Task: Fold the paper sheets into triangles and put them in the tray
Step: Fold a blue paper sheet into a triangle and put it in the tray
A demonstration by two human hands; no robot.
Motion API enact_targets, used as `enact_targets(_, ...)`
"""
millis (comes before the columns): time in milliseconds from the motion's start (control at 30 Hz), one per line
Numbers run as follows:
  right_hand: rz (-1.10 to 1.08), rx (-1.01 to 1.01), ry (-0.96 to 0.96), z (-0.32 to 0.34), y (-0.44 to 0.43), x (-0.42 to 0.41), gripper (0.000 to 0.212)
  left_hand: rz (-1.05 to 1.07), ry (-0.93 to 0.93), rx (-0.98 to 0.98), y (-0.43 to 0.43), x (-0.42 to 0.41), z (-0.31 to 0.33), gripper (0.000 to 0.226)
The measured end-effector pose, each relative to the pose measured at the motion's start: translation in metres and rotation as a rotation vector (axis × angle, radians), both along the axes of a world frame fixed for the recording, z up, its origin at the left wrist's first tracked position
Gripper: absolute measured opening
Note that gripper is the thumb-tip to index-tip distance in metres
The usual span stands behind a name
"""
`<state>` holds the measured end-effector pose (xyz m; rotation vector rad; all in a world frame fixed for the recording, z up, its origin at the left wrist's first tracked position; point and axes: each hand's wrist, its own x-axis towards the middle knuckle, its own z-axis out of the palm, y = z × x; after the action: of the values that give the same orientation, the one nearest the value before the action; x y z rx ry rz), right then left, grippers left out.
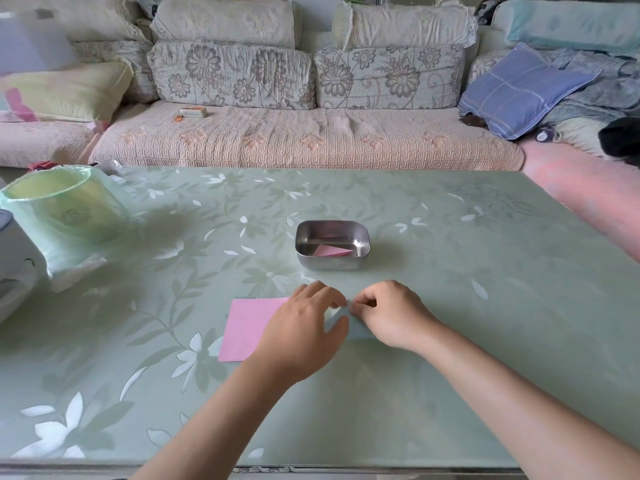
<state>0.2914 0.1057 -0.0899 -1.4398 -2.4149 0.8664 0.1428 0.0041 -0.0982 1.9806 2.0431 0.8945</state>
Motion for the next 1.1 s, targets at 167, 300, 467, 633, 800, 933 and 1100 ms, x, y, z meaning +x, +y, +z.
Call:
enact_targets(167, 0.017, 0.163, -0.086, -0.005, -0.001, -0.005, 0.030, -0.133, 0.100, -0.094, 0.000, -0.002, -0.003, 0.028)
enact_targets(300, 0.044, 0.261, -0.125, -0.008, -0.001, -0.005, 0.026, -0.166, 0.120, -0.132, 0.000, -0.005, -0.003, 0.031)
enact_targets(467, 0.093, 0.417, -0.143, -0.006, -0.001, -0.004, 0.015, -0.195, 0.168, -0.134, -0.001, -0.007, -0.003, 0.033)
enact_targets(633, 0.272, 0.452, -0.142, -0.001, -0.001, 0.007, 0.020, -0.207, 0.197, -0.133, -0.004, -0.007, -0.003, 0.034)
enact_targets(800, 0.344, 0.369, -0.220, 0.000, -0.003, 0.014, 0.043, -0.210, 0.288, -0.131, -0.010, -0.005, -0.004, 0.043)
enact_targets(933, 0.334, 0.381, -0.237, -0.001, -0.005, 0.012, 0.042, -0.244, 0.411, -0.106, -0.020, -0.002, -0.004, 0.054)
enact_targets(1100, 0.302, 0.378, -0.241, -0.003, -0.008, 0.010, 0.038, -0.265, 0.509, -0.036, -0.032, 0.007, -0.002, 0.056)
